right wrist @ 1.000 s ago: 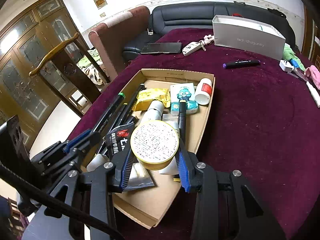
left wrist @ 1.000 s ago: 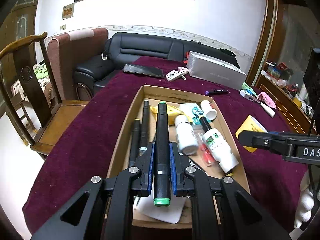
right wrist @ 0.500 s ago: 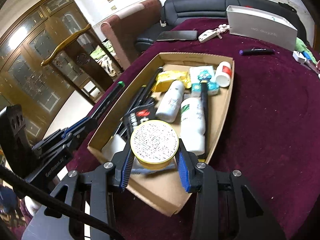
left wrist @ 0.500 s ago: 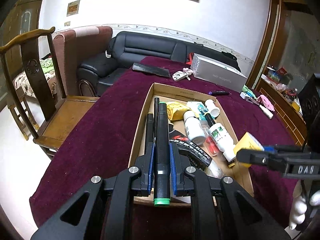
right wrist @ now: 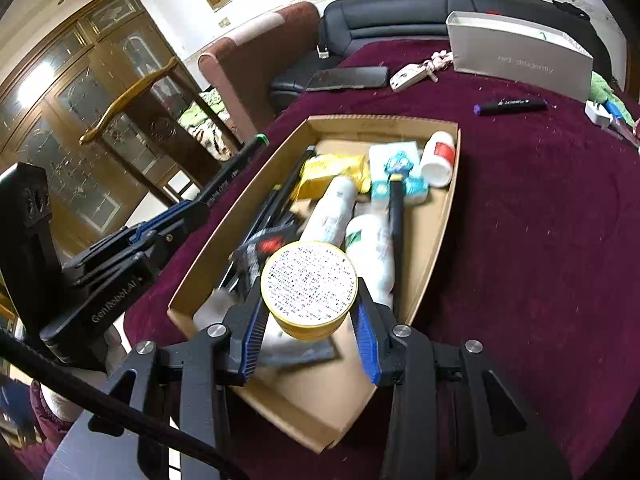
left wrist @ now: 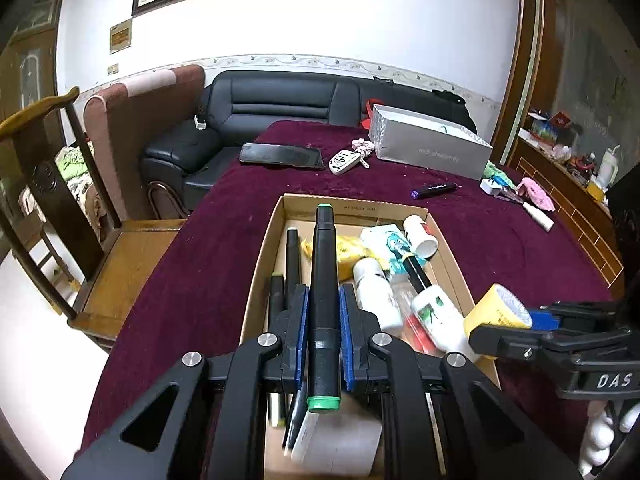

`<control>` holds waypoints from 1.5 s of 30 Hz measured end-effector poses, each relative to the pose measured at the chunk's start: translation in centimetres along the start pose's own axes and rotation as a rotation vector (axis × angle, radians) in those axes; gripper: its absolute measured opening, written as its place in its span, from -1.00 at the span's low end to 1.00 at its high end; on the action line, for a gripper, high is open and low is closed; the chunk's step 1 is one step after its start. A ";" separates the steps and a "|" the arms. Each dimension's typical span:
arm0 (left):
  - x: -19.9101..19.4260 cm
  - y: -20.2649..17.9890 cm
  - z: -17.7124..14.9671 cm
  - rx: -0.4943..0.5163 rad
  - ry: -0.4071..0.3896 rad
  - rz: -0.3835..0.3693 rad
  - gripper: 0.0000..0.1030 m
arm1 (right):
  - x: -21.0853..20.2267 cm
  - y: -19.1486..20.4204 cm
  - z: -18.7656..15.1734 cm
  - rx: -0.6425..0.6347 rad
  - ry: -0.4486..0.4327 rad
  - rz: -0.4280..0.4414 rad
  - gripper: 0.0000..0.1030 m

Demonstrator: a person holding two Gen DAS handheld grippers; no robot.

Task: Organize objects
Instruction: 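Lower the tin and marker into the tray and open both grippers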

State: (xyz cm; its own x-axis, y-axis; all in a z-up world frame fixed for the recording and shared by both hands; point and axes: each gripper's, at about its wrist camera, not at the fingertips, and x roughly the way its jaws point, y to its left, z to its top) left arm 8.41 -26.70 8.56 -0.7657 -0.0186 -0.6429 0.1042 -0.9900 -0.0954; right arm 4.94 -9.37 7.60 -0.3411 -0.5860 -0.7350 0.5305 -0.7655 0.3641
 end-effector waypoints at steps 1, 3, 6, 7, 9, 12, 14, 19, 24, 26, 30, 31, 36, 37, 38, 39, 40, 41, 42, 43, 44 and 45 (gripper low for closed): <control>0.4 -0.1 0.3 0.009 0.004 0.008 -0.77 | 0.1 -0.2 0.4 0.004 -0.004 0.000 -0.25; 1.3 -0.3 0.7 0.022 0.017 0.019 -0.77 | 0.2 -0.7 1.3 0.011 -0.013 -0.002 -0.25; 2.5 -0.6 1.1 0.043 0.038 0.036 -0.77 | 0.6 -1.5 2.8 0.023 -0.026 -0.011 -0.25; 2.9 -0.7 1.1 0.049 0.045 0.040 -0.77 | 0.8 -1.8 3.4 0.027 -0.026 -0.012 -0.25; 3.7 -1.0 1.3 0.063 0.059 0.050 -0.77 | 1.5 -2.2 4.5 0.033 -0.027 -0.021 -0.25; 4.5 -1.1 1.3 0.075 0.072 0.064 -0.77 | 2.6 -2.9 6.0 0.041 -0.019 -0.041 -0.25; 5.1 -1.1 1.3 0.075 0.083 0.064 -0.77 | 3.5 -3.2 6.9 0.047 -0.008 -0.051 -0.25; 6.4 -0.7 1.1 0.066 0.111 0.057 -0.77 | 6.0 -3.4 8.6 0.041 0.020 -0.083 -0.25; 6.9 -0.5 1.3 0.050 0.140 0.034 -0.77 | 8.6 -2.6 10.0 0.014 0.050 -0.103 -0.26; 7.1 -0.5 1.3 0.051 0.152 0.029 -0.77 | 9.5 -2.4 10.6 0.001 0.059 -0.116 -0.26; 7.2 -0.8 1.3 0.064 0.161 0.024 -0.77 | 11.0 -2.0 11.6 -0.017 0.077 -0.142 -0.26; 7.2 -0.8 1.3 0.065 0.163 0.024 -0.77 | 11.3 -2.0 11.7 -0.021 0.082 -0.148 -0.26; 7.4 -1.0 1.2 0.071 0.179 0.027 -0.77 | 12.9 -2.1 12.4 -0.014 0.112 -0.155 -0.26; 7.4 -0.9 1.3 0.071 0.181 0.030 -0.77 | 13.2 -2.0 12.5 -0.014 0.118 -0.157 -0.26; 7.5 -0.9 1.3 0.070 0.184 0.032 -0.77 | 13.5 -1.9 12.6 -0.020 0.122 -0.161 -0.26; 7.5 -0.8 1.3 0.068 0.187 0.033 -0.76 | 13.7 -1.9 12.6 -0.024 0.125 -0.165 -0.26; 7.6 -0.8 1.3 0.067 0.189 0.032 -0.76 | 13.9 -1.8 12.7 -0.028 0.129 -0.167 -0.26; 7.6 -0.9 1.3 0.067 0.190 0.033 -0.76 | 14.1 -1.7 12.6 -0.029 0.132 -0.169 -0.26; 7.6 -0.9 1.3 0.067 0.191 0.034 -0.76 | 14.2 -1.7 12.6 -0.030 0.135 -0.172 -0.26; 7.6 -0.8 1.3 0.067 0.192 0.034 -0.76 | 14.4 -1.7 12.6 -0.032 0.140 -0.176 -0.26; 7.7 -0.9 1.3 0.068 0.193 0.034 -0.76 | 14.6 -1.7 12.7 -0.031 0.142 -0.178 -0.26; 7.7 -0.8 1.3 0.068 0.194 0.035 -0.76 | 14.6 -1.7 12.8 -0.030 0.143 -0.177 -0.26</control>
State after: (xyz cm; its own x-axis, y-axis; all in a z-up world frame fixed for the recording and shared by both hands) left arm 1.62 -26.18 4.68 -0.6251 -0.0327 -0.7798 0.0805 -0.9965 -0.0228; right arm -10.86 -20.00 3.51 -0.3184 -0.3976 -0.8606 0.4953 -0.8438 0.2066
